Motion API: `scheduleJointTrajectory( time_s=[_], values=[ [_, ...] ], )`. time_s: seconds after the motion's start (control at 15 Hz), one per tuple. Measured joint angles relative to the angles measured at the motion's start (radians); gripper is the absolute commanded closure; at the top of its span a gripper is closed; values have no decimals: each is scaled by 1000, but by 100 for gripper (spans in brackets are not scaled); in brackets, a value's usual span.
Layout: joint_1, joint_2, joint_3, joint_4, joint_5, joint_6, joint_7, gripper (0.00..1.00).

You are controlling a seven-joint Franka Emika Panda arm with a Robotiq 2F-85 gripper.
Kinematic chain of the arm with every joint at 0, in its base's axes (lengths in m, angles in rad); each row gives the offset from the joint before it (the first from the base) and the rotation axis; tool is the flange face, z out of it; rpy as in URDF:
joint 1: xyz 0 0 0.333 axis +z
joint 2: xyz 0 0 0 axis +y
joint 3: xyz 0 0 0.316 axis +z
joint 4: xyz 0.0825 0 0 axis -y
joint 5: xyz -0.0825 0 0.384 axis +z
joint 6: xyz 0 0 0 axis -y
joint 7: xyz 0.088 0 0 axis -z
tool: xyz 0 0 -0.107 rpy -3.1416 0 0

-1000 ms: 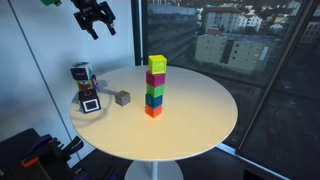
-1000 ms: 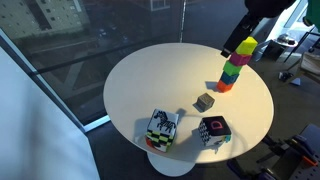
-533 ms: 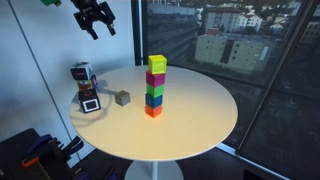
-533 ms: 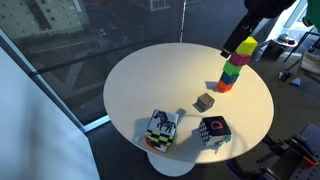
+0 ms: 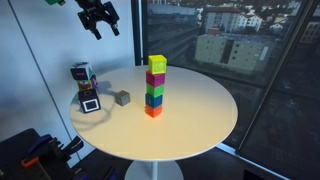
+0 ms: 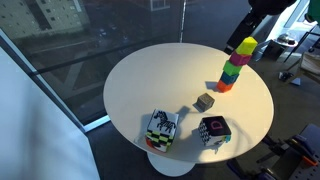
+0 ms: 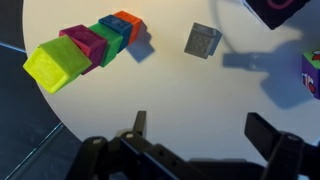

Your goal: Put the yellow cube on the black cube

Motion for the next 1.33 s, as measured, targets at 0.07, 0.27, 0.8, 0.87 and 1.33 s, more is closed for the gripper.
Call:
scheduleJointTrajectory(
  time_s=[0.07, 0.27, 0.8, 0.87, 1.33],
  values=[
    [0, 0, -7, 1, 2, -3, 0, 0],
    [0, 3, -25, 8, 24, -38, 0, 0],
    [-6, 48, -73, 85, 78, -186, 0, 0],
    [-9, 57, -80, 98, 82, -205, 1, 0],
    [-41, 131, -126, 185, 125, -283, 20, 0]
  ],
)
